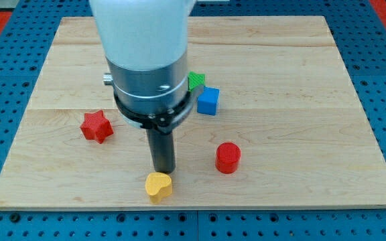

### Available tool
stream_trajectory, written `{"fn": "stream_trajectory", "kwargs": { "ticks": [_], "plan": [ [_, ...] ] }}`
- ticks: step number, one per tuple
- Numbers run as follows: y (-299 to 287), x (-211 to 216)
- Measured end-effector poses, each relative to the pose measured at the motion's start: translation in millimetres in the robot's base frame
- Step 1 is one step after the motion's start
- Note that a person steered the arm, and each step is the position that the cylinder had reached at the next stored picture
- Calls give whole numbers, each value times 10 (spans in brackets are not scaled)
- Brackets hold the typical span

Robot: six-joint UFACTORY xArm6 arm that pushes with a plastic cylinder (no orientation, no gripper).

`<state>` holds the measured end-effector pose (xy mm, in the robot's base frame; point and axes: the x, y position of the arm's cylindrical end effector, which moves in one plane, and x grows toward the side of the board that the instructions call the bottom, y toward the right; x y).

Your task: Move red star closer to the red circle

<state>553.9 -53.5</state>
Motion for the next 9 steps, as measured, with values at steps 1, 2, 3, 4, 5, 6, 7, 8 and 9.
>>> {"fn": "stream_trajectory", "kwargs": {
  "ticks": [1, 2, 3, 4, 5, 6, 7, 8, 9],
  "plan": [
    [-275, -35],
    [-680, -69],
    [-1138, -184],
    [-1574, -365],
    [-2000, -548],
    [-2002, -776],
    [-1741, -914],
    [-1417, -922],
    [-1120, -870]
  ]
}}
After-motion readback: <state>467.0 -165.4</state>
